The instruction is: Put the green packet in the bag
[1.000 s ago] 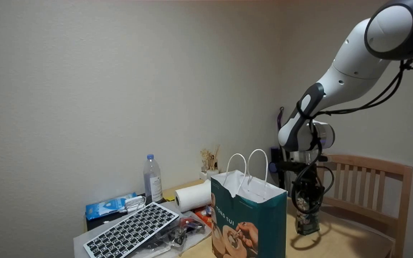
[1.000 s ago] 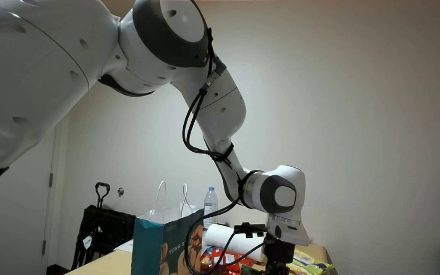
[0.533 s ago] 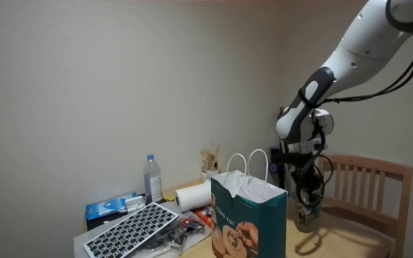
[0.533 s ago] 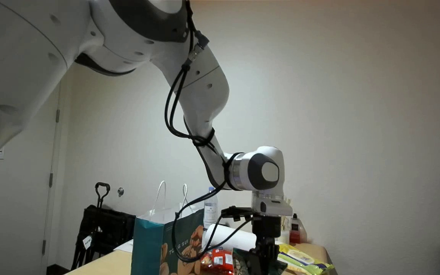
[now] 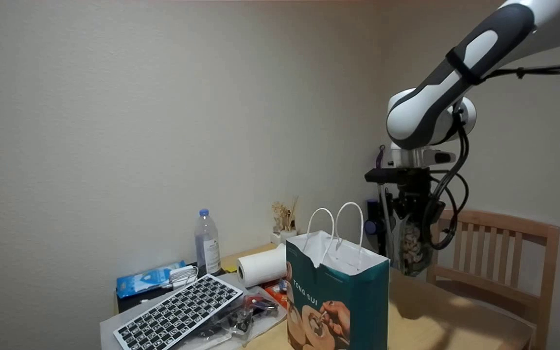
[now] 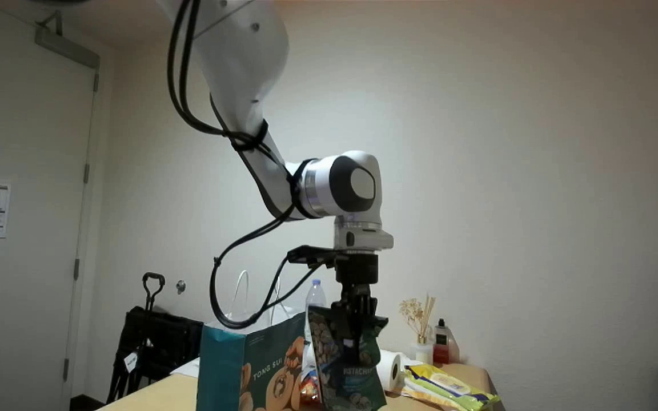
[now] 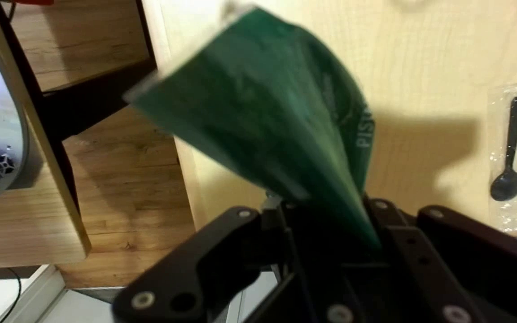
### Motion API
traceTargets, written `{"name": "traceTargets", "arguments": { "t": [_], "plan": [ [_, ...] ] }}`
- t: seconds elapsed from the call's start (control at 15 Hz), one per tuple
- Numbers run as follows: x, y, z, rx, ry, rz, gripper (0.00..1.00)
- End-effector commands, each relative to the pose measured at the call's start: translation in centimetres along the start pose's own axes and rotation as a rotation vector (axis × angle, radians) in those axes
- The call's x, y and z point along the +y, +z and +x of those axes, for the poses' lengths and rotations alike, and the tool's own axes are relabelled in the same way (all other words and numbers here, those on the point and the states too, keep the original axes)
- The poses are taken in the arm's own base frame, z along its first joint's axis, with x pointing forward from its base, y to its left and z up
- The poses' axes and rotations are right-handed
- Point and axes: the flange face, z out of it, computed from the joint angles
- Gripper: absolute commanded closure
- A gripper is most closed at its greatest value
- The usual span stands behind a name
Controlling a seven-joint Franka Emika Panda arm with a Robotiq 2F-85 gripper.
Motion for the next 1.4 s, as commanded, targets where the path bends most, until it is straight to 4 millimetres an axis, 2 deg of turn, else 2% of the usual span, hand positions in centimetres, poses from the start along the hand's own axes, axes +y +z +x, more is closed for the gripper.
{"name": "traceTargets", "arguments": {
  "t": [0.0,0.27,0.33,0.93,1.07,1.33],
  "plan": [
    [0.6,-0.7,0.1,-0.007,0.002,-0.001,0.76],
    [1.3,-0.6,0.6,-0.012,0.013,-0.005,0.76],
    [1.3,-0.5,0.6,-0.012,0.013,-0.006,0.94],
    [3.5,-11.7,-8.1,0.067,-0.174,0.241,0.94],
    [4.2,-13.6,-10.0,0.092,-0.217,0.279,0.94],
    [5.5,-15.9,-14.3,0.163,-0.313,0.315,0.94]
  ]
}}
